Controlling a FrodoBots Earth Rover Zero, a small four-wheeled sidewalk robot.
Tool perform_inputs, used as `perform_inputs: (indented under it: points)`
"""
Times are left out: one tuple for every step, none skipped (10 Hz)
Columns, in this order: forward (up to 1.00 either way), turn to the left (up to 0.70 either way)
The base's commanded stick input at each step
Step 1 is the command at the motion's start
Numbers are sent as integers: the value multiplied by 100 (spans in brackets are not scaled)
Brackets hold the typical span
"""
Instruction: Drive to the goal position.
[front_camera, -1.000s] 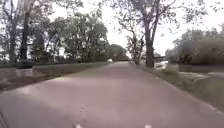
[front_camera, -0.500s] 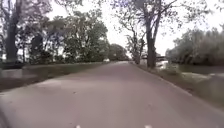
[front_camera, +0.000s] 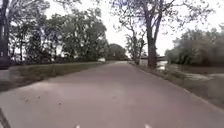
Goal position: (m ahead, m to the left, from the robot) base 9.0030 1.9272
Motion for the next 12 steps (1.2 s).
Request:
perform_inputs:
  points:
    - [100,27]
    - [100,27]
    - [100,-3]
    - [100,-11]
    - [100,-20]
    - [100,-22]
    - [100,23]
    - [100,27]
    - [100,27]
    - [100,27]
    - [100,0]
    - [100,-14]
